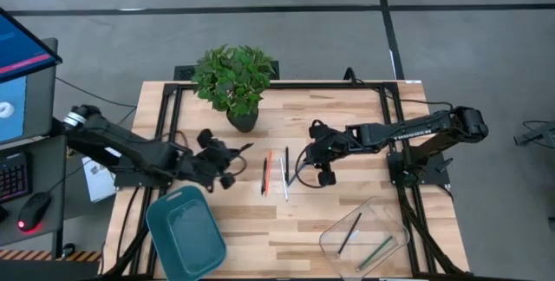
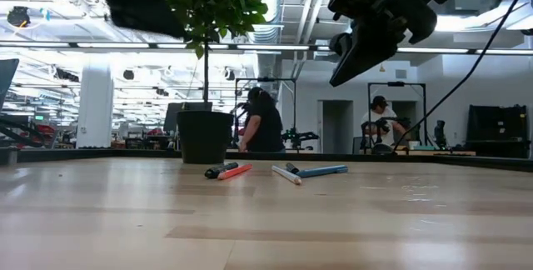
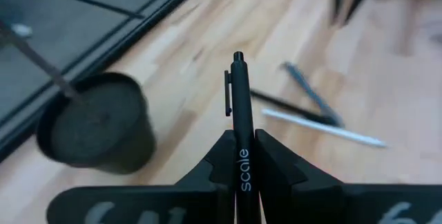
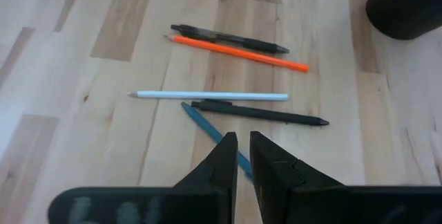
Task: Sort pens & pencils
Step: Put the left black pen into the blue bin
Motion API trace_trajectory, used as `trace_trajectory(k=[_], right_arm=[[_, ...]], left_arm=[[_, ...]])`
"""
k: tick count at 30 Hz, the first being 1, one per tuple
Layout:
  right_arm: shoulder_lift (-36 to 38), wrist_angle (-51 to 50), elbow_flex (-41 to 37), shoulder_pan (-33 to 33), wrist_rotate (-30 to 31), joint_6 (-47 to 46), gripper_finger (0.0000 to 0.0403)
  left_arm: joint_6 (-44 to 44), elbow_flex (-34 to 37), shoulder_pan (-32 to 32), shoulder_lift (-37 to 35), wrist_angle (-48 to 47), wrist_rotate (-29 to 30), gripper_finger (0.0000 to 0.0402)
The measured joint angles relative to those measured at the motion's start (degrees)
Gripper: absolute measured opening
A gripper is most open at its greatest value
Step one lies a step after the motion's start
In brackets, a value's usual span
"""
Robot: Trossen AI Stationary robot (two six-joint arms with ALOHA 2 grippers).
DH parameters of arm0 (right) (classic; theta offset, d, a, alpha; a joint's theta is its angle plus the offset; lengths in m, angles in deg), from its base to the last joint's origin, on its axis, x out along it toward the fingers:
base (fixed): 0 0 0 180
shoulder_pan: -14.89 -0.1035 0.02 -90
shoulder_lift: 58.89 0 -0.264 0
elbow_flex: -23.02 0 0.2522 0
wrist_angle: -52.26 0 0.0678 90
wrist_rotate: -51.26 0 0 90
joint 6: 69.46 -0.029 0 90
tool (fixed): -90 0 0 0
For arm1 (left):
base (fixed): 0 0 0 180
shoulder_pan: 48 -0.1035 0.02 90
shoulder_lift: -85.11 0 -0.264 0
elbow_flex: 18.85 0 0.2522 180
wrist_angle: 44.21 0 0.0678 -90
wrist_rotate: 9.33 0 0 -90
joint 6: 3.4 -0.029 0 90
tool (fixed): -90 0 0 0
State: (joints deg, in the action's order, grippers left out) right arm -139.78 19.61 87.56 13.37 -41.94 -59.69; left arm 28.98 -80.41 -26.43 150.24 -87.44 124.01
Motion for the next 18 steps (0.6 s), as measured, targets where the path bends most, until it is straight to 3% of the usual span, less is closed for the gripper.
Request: trace_trajectory(k=[7,18], right_arm=[[0.0,0.9,0.0,-0.3,0.0,-1.2,0.0063],[0.0,2.3,0.0,-0.3,0.0,-2.3,0.0063]], left_arm=[[8.5,0.0,10.5,-6.4,-6.0,-2.3,0.002],[19.6,0.0,27.2,-6.8,-8.9,-2.4,0.002]])
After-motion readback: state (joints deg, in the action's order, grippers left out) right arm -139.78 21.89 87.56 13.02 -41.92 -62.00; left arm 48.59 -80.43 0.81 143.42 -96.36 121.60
